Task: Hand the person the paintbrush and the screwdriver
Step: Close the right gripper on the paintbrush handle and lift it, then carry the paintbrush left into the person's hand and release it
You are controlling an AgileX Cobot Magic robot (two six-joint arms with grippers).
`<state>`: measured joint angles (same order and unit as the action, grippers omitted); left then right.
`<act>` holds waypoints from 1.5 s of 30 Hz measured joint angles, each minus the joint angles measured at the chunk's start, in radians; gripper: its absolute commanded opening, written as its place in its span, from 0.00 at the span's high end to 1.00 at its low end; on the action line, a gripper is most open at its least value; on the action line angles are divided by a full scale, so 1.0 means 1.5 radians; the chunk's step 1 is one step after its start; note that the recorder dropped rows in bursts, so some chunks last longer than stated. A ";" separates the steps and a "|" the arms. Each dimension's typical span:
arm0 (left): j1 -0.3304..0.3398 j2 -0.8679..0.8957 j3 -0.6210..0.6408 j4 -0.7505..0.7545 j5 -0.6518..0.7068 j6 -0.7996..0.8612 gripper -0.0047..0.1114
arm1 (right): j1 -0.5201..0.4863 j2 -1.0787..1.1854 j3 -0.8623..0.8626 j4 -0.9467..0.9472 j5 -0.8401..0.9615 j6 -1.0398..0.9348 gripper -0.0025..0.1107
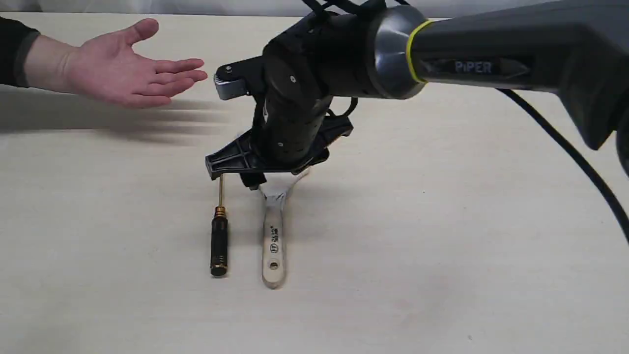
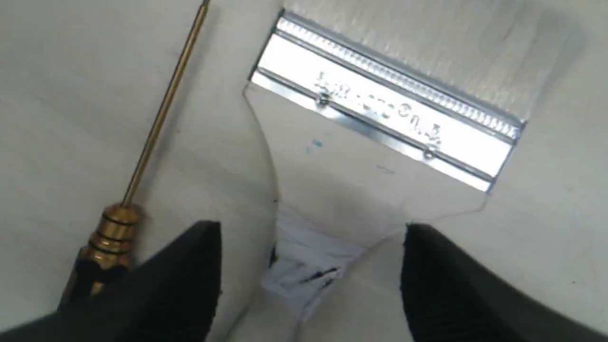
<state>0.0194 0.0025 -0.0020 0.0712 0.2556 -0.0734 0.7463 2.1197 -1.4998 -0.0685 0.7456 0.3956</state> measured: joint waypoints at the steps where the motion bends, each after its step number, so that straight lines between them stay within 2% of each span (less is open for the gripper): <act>1: 0.000 0.000 0.000 0.000 0.000 0.000 0.96 | 0.000 0.004 -0.001 0.003 0.004 -0.001 0.46; 15: 0.000 0.000 0.000 0.000 0.000 0.000 0.96 | 0.000 0.057 -0.009 0.039 0.014 -0.001 0.48; 18: 0.000 0.000 0.000 0.000 0.000 0.000 0.96 | 0.000 0.060 -0.009 0.034 0.004 -0.001 0.56; 24: 0.000 0.000 0.000 0.000 0.000 0.000 0.96 | 0.000 0.066 -0.012 0.018 -0.012 -0.001 0.82; 28: 0.000 0.000 0.000 0.000 0.000 0.000 0.96 | 0.001 0.068 -0.013 0.000 -0.013 -0.001 0.94; 38: 0.000 0.000 0.000 0.000 0.000 0.000 0.96 | 0.003 0.059 -0.024 -0.009 -0.010 -0.014 0.94; 45: 0.000 0.000 0.000 0.000 0.000 0.000 0.96 | 0.003 -0.030 -0.032 -0.009 -0.008 -0.030 0.94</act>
<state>0.0194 0.0025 -0.0020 0.0712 0.2556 -0.0734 0.7506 2.0746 -1.5482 -0.0826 0.7343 0.3511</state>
